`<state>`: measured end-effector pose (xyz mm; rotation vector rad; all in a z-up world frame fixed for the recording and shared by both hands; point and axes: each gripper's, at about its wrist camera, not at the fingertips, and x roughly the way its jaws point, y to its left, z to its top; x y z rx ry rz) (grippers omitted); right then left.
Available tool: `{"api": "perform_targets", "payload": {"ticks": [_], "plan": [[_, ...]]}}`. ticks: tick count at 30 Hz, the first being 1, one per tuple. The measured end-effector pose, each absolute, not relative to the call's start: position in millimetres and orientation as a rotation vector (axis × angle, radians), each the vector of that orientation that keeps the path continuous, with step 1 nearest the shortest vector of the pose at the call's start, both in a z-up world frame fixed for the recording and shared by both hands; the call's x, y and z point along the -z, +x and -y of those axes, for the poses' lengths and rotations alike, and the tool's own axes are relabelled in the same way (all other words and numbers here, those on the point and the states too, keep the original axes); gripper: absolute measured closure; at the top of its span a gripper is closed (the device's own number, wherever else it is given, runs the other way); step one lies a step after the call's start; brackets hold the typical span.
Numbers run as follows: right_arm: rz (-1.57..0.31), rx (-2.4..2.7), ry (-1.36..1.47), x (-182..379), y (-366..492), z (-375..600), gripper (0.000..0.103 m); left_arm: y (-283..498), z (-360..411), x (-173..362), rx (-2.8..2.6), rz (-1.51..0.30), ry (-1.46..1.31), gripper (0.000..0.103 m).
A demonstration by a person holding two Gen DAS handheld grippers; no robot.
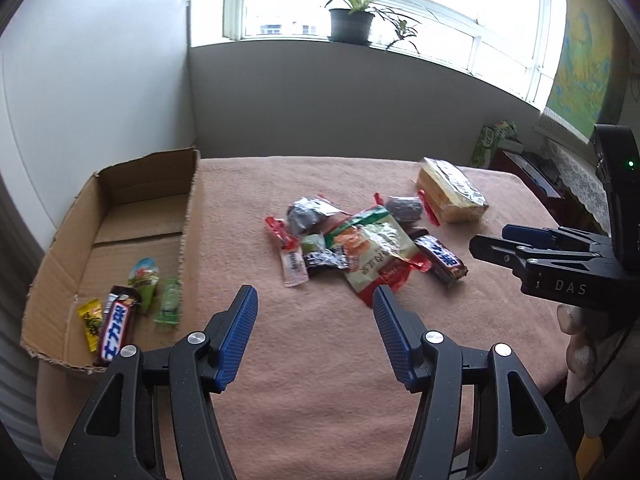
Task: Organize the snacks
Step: 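Grasp the red snack bag with the left tool while the right tool grasps the chocolate bar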
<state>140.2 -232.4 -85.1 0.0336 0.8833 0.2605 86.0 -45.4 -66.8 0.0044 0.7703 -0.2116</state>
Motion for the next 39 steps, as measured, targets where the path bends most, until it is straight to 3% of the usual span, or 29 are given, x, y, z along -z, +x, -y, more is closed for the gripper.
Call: {"api": "perform_targets", "payload": {"ticks": [9,19,23,29,39], "plan": [[-0.932,-0.299,0.061,106,150,239,0.034,107,110,91,0.277,-0.783,0.201,0.043],[-0.946,-0.335,0.037,116,164,230,0.034,134,125,117,0.232,-0.820,0.294,0.043],[-0.958,-0.347,0.012,121,172,223,0.046,144,118,120,0.212,-0.823,0.257,0.044],[-0.969,-0.356,-0.008,127,180,215,0.053,149,108,114,0.211,-0.804,0.185,0.053],[-0.970,-0.355,-0.020,129,185,210,0.055,165,101,106,0.190,-0.795,0.158,0.053]]}}
